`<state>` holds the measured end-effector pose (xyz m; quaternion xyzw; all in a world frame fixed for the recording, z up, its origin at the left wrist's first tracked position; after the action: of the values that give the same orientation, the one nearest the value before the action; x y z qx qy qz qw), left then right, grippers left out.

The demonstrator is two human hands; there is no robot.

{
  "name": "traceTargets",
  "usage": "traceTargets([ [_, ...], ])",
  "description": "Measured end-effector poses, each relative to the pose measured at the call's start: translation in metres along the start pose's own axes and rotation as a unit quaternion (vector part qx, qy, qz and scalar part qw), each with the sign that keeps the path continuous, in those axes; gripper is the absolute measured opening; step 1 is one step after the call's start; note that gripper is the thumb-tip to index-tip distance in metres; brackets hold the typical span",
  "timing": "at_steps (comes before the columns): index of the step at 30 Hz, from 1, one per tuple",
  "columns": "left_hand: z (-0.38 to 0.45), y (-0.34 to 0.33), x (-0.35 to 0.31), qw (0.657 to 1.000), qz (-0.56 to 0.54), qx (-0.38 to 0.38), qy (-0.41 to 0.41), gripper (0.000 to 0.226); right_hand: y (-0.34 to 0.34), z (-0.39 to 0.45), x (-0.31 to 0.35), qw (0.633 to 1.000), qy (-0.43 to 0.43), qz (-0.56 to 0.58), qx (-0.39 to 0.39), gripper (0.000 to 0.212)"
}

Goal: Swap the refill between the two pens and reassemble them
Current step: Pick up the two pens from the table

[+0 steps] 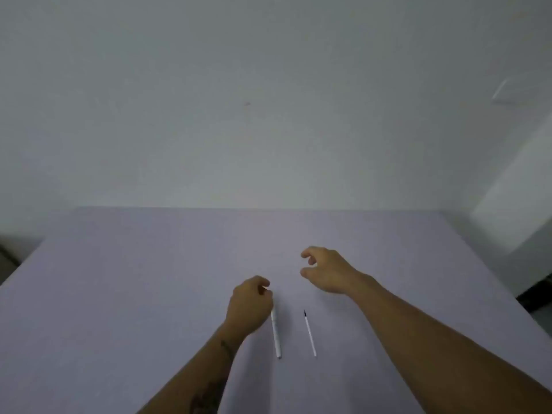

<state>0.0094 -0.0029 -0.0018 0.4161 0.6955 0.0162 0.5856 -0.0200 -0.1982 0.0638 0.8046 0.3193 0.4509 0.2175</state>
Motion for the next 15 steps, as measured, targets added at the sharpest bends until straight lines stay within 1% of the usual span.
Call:
traceTargets([
  [2,0.007,-0.013,0.011,1.0,0.015,0.005,0.025,0.028,-0.009,0.005,-0.007,1.0,-0.022,-0.014,0.016,0.053],
  [4,0.007,-0.03,0.023,0.997,0.033,0.033,0.054,0.029,-0.024,0.009,-0.02,0.998,-0.044,-0.022,0.049,0.054],
  [6,0.01,-0.046,0.032,0.994,0.053,0.039,0.083,0.03,-0.034,0.015,-0.031,0.996,-0.055,-0.027,0.069,0.054],
  [8,0.013,-0.055,0.037,0.991,0.073,0.034,0.111,0.03,-0.042,0.019,-0.04,0.995,-0.051,-0.023,0.083,0.054],
  [12,0.016,-0.073,0.044,0.977,0.14,0.055,0.154,0.038,-0.054,0.026,-0.055,0.993,-0.041,-0.019,0.106,0.05],
  [15,0.019,-0.077,0.047,0.972,0.158,0.048,0.167,0.029,-0.058,0.03,-0.063,0.993,-0.033,-0.007,0.115,0.047],
])
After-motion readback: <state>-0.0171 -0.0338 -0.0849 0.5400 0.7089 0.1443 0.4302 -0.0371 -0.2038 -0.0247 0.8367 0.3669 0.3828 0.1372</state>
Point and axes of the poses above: each hand's wrist, its own z-axis towards the middle knuckle, its own y-axis out of the back of the hand, x = y × z, the point moved 1 cm from there along z, towards the middle knuckle, and after that the axes turned 14 degrees about x, right-handed, at the moved point
